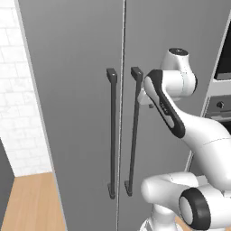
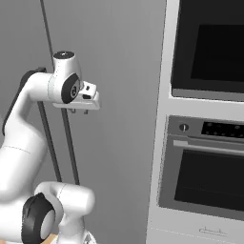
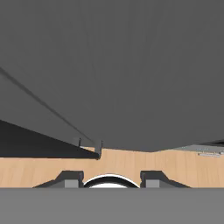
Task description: Take the strawberry from the fridge and place it on top of the pancake, located on the dining counter.
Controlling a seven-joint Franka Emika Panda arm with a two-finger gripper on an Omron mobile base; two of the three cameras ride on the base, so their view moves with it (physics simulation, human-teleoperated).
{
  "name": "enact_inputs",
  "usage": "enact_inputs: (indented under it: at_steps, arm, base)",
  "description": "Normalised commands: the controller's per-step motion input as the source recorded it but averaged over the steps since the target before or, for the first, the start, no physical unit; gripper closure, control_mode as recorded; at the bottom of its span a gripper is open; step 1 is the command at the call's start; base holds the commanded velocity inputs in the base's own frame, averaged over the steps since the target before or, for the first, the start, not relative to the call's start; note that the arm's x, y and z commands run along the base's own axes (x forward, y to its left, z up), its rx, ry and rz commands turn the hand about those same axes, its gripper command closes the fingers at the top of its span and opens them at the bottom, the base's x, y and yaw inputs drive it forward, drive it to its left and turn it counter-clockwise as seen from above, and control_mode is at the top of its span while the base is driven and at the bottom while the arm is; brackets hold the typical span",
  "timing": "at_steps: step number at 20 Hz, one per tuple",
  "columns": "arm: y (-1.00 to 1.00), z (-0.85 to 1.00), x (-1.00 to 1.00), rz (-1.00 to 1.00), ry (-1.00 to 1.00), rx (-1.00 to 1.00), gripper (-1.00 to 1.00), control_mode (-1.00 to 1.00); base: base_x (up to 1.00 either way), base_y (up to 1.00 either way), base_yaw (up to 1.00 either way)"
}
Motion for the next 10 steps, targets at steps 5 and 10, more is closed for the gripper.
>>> enact_inputs:
  at_steps: [5, 10]
  arm:
    - [0.0, 0.0, 0.0, 0.0, 0.0, 0.0, -1.0, 1.0]
    - [0.0, 0.0, 0.0, 0.0, 0.0, 0.0, -1.0, 1.0]
  base:
    - [-0.31, 0.02, 0.0]
    - [-0.89, 0.14, 0.01]
